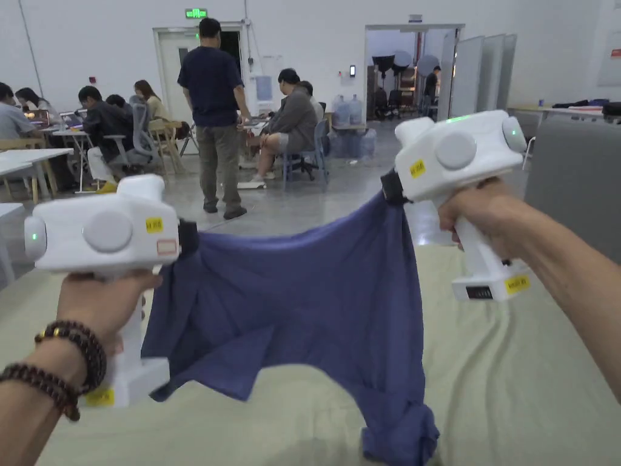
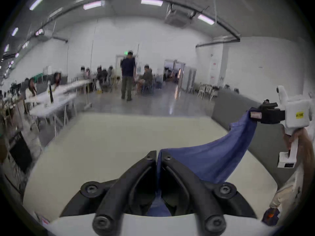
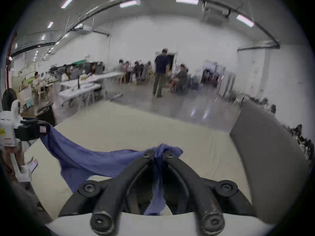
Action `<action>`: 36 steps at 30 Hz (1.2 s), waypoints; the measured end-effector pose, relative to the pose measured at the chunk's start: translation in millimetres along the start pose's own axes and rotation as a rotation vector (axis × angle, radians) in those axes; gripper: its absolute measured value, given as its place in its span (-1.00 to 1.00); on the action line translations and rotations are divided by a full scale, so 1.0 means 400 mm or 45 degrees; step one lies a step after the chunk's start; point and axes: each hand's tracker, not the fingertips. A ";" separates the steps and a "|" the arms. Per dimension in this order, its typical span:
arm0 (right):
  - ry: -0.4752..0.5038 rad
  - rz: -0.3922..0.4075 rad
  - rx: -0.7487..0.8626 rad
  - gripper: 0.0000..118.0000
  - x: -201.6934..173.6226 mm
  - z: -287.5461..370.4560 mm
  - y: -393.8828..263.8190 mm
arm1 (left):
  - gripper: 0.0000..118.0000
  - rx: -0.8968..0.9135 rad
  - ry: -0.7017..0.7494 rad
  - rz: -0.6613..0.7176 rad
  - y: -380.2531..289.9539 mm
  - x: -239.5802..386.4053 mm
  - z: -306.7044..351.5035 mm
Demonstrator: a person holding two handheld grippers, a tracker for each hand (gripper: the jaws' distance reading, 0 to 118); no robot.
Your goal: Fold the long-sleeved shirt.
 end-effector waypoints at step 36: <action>-0.036 -0.263 -0.238 -0.94 -0.080 -0.150 -0.417 | -1.00 -0.264 0.083 0.119 -0.321 -0.075 -0.128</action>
